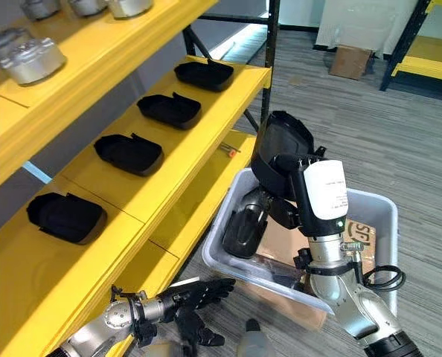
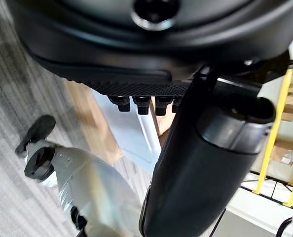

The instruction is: Move parts from the plastic box to the shelf.

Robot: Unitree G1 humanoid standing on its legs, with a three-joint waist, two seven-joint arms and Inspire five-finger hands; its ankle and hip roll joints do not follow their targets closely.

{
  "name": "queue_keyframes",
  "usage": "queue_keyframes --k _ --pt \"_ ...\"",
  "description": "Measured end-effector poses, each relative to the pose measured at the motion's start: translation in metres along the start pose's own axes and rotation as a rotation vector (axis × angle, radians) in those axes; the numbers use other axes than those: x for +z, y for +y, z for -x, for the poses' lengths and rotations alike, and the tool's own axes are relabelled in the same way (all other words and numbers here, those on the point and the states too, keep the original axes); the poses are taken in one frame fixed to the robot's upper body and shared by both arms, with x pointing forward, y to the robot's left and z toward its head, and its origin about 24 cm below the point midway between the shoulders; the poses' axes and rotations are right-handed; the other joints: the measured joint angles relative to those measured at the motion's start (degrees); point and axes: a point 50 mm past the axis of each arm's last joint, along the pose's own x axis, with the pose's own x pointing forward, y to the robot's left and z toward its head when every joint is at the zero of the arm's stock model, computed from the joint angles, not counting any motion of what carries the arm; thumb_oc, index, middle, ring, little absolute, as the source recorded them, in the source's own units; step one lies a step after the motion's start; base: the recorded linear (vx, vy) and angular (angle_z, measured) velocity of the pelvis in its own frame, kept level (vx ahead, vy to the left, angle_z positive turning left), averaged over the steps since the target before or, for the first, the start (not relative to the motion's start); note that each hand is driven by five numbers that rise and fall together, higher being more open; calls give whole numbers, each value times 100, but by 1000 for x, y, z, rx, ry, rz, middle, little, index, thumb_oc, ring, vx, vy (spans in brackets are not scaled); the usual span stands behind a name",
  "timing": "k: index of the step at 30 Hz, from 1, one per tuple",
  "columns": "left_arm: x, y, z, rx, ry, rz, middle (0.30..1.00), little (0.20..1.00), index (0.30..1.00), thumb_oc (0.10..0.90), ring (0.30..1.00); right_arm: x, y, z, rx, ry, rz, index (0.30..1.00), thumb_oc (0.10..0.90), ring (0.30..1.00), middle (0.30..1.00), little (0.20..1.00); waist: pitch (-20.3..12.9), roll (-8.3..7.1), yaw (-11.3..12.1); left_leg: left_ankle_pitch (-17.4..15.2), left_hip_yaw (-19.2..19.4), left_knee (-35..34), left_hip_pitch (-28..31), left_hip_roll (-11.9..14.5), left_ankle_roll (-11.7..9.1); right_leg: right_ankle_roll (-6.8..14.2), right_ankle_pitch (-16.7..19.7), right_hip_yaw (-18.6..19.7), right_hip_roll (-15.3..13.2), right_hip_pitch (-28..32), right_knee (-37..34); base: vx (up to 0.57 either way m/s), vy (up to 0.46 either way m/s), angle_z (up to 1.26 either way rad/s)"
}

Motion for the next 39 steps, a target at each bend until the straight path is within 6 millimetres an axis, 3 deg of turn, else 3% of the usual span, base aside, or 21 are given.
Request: queue_keyframes --k 1,3,4,5,6,7,8,10,11,12,14,15,20,25,28,29,31,32,33,36,39 --pt "4 3 -1 14 -9 -10 1000 1000 1000 900 1000 0 -1 -1 -9 0 2 300 400 300 300 300 -21 31 35 113 -30 -135 -3 -65 -208 17 -116 28 -10 -162 288 -151 234 59" --pt "15 15 -2 49 -23 -49 1000 1000 1000 900 1000 1 -2 -7 -22 -18 1 300 400 300 300 300 -30 -121 65 487 -310 -485 -129 -320 -224 -91 -236 566 -119 -484 522 -108 200 70" --pt "18 18 -2 60 -26 -57 1000 1000 1000 900 1000 3 -2 -12 -32 -33 -1 300 400 300 300 300 -29 -117 82 607 -363 -669 -143 -370 -224 62 -249 569 -156 -503 455 -108 225 54" --pt "18 18 -2 61 -26 -57 1000 1000 1000 900 1000 3 -2 -12 -33 -33 -1 300 400 300 300 300 -29 -115 84 610 -363 -672 -144 -370 -222 66 -246 569 -155 -505 454 -140 300 34" --pt "18 21 -2 80 -19 -61 1000 1000 1000 900 1000 6 -1 -18 -32 -58 -13 300 400 300 300 300 14 -163 229 364 -287 -831 -132 -328 -208 115 -74 383 -347 -619 386 -205 490 35" --pt "12 24 -2 96 15 -73 1000 1000 1000 900 1000 8 -2 -19 -35 -76 -26 300 400 300 300 300 -32 -222 216 -18 194 -347 -121 -76 -141 242 136 324 -489 -458 166 -215 590 78" --pt "5 24 -3 107 42 -70 1000 1000 1000 900 1000 7 -7 -21 -42 -98 -17 300 400 300 300 300 -41 -225 30 -97 356 -229 109 266 -287 400 260 152 -705 -272 -51 -194 571 87" --pt "4 20 -9 101 34 -50 1000 1000 1000 900 1000 1 -15 -21 -61 -87 18 300 400 300 300 300 -109 -33 -161 39 552 -299 156 451 -336 615 356 -96 -826 -160 -174 -106 376 84" --pt "6 18 -12 97 22 -42 1000 1000 1000 900 1000 -1 -19 -23 -69 -83 39 300 400 300 300 300 -116 98 -210 48 551 -390 176 424 -454 717 389 -135 -854 -127 -218 -102 438 69" --pt "4 17 -11 102 26 -37 1000 1000 1000 900 1000 -4 -18 -20 -76 -61 33 300 400 300 300 300 -129 -6 -115 136 526 -615 237 30 -596 736 532 19 -1144 -58 -444 -107 452 51" --pt "-3 19 -4 139 51 -30 1000 1000 1000 900 1000 1 -9 -16 -30 -62 -14 300 400 300 300 300 -145 -44 -2 306 268 -918 267 -360 -357 702 678 191 -1289 284 -902 -115 421 68" --pt "-7 22 2 164 66 -31 1000 1000 1000 900 1000 5 -4 -14 -10 -68 -39 300 400 300 300 300 -147 -57 167 343 262 -1010 281 -397 -307 725 709 184 -1309 286 -949 -103 296 49" --pt "-29 30 29 273 120 38 1000 1000 1000 900 1000 17 15 -4 61 -68 -114 300 400 300 300 300 -296 -277 553 447 -31 -1035 114 -309 -363 984 888 -214 -1206 614 -1413 -70 136 30" --pt "-41 24 40 274 152 82 1000 1000 1000 900 1000 19 20 -5 56 -28 -125 300 400 300 300 300 -452 -537 780 569 -407 -1034 -144 -192 -406 919 899 -453 -1009 709 -1430 -25 66 44" --pt "-34 27 37 243 140 68 1000 1000 1000 900 1000 12 18 5 67 29 -99 300 400 300 300 300 -470 -479 512 681 -1169 -1039 -367 -158 -142 632 736 -1 -887 525 -655 13 36 110" --pt "-32 28 38 240 138 64 1000 1000 1000 900 1000 11 19 8 80 40 -98 300 400 300 300 300 -474 -399 515 679 -1300 -1016 -398 -44 -15 718 326 284 -770 312 -327 1 33 78" --pt "-29 33 45 249 149 40 1000 1000 1000 900 1000 14 22 10 99 25 -115 300 400 300 300 300 -526 -424 606 700 -1350 -1023 -454 36 -6 659 127 789 -353 279 -832 -7 17 38" --pt "-27 38 51 263 160 18 1000 1000 1000 900 1000 16 22 9 103 5 -128 300 400 300 300 300 -585 -559 578 714 -1326 -1041 -540 -55 -42 457 350 965 -215 274 -1135 7 7 79" --pt "-27 40 50 274 166 21 1000 1000 1000 900 1000 16 21 8 104 -5 -126 300 400 300 300 300 -589 -524 455 727 -1209 -1040 -582 -41 -68 604 361 811 -238 320 -1145 28 29 57" --pt "-35 31 48 260 156 120 1000 1000 1000 900 1000 16 19 5 108 -32 -110 300 400 300 300 300 -668 -374 676 811 -959 -1014 -507 -27 -262 726 502 757 -306 504 -1408 35 69 8" --pt "-42 22 47 244 147 227 1000 1000 1000 900 1000 18 20 4 135 -58 -104 300 400 300 300 300 -665 -439 750 794 -967 -1015 -391 -143 -364 810 579 656 -430 784 -1631 26 118 11"
